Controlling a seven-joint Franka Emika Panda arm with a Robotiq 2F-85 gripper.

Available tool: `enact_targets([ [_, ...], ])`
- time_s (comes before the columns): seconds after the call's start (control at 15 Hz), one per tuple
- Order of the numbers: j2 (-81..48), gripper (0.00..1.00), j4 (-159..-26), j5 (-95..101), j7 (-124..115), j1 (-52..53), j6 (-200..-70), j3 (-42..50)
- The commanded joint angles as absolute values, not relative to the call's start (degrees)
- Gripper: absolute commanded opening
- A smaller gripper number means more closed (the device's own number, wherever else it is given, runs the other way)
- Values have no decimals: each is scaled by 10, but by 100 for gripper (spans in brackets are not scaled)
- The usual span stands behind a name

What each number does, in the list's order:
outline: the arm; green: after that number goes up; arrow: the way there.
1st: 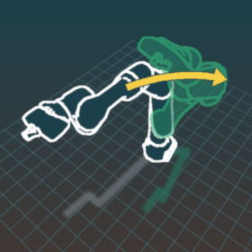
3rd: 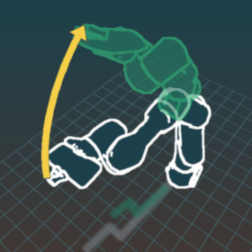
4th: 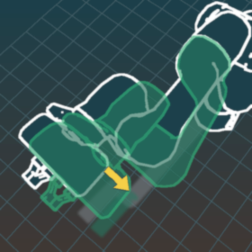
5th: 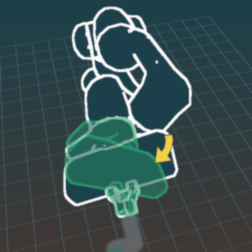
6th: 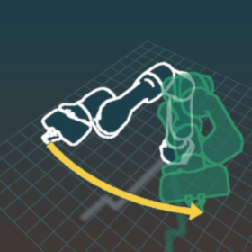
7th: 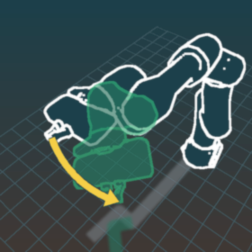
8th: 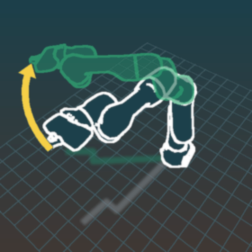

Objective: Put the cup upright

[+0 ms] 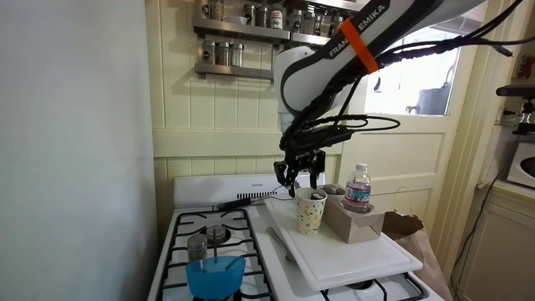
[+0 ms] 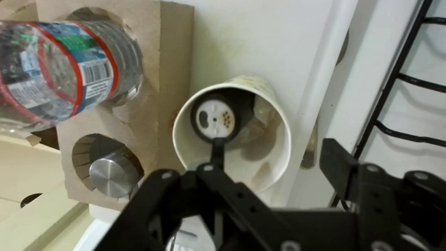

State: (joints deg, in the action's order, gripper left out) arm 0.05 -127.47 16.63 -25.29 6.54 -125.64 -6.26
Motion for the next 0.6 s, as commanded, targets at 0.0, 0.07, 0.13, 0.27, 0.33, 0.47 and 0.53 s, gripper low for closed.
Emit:
enact_targets([
  [0.0,74,100,-1294,159,-250,70,-1244,-71],
  [0.07,88,100,-1295,155,-244,69,-1246,-74],
  [0.13,101,100,-1294,144,-225,69,-1242,-77],
  [0.27,124,100,-1291,116,-150,74,-1214,-78],
  [0.33,134,100,-1291,100,-104,78,-1196,-77],
  [0.47,152,100,-1294,80,-38,85,-1176,-77],
  [0.53,125,100,-1276,106,-95,71,-1192,-84],
])
